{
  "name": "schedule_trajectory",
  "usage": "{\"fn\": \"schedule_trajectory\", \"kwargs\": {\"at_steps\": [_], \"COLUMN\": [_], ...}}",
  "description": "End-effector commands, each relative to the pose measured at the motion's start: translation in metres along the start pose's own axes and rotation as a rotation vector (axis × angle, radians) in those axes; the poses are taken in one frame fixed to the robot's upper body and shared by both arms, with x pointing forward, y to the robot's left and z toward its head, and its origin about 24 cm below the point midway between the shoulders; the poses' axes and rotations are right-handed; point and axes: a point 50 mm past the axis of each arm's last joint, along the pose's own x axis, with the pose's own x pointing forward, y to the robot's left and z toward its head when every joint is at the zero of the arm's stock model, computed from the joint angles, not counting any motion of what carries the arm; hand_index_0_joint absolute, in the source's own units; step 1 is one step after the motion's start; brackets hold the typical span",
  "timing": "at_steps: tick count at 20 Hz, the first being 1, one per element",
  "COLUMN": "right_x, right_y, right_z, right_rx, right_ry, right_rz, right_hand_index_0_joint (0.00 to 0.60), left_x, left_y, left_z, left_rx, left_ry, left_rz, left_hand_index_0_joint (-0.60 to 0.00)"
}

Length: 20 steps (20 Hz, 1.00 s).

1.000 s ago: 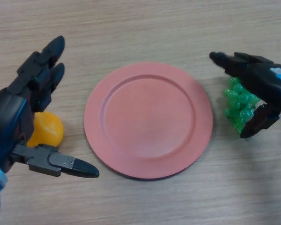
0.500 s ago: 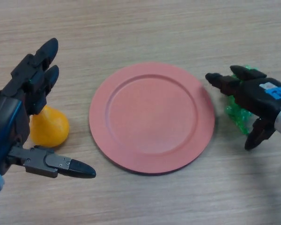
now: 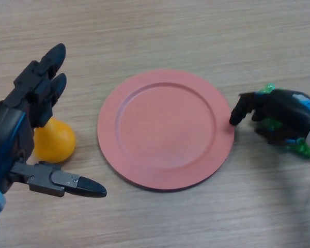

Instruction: Pick up the green grapes and place it on the plate

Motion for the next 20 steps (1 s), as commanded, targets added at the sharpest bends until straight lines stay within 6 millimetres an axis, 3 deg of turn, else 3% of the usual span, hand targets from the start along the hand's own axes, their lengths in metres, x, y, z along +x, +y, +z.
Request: {"fn": "schedule_trajectory", "kwargs": {"at_steps": [1,8,11,13,14,15,16,19,20], "right_x": [-0.007,-0.028,-0.035,-0.041,-0.049,-0.050,-0.053,-0.071,-0.078], "right_y": [-0.051,-0.083,-0.085,-0.079,-0.080,-0.080,-0.081,-0.085,-0.086], "right_z": [0.017,0.060,0.069,0.067,0.073,0.074,0.075,0.082,0.082], "right_rx": [-0.009,0.018,0.024,-0.091,0.128,0.144,0.161,0.259,0.288], "right_ry": [-0.121,-0.298,-0.300,-0.266,-0.294,-0.296,-0.300,-0.335,-0.345], "right_rz": [-0.227,-0.407,-0.419,-0.368,-0.386,-0.388,-0.397,-0.455,-0.488], "right_hand_index_0_joint": [0.600,0.600,0.600,0.600,0.600,0.549,0.400,0.050,0.000], "left_x": [-0.003,-0.001,-0.001,0.000,0.000,0.000,0.000,0.001,0.003], "left_y": [0.007,0.004,0.003,0.003,0.003,0.003,0.002,0.001,0.001], "left_z": [0.028,0.028,0.028,0.028,0.027,0.027,0.027,0.027,0.027], "left_rx": [0.083,0.082,0.083,0.079,0.076,0.076,0.075,0.075,0.075], "left_ry": [-0.172,-0.166,-0.171,-0.175,-0.175,-0.175,-0.174,-0.176,-0.175], "left_rz": [0.008,-0.005,-0.008,-0.009,-0.009,-0.009,-0.010,-0.011,-0.010], "left_hand_index_0_joint": [0.000,0.000,0.000,0.000,0.000,0.000,0.000,0.000,0.000]}}
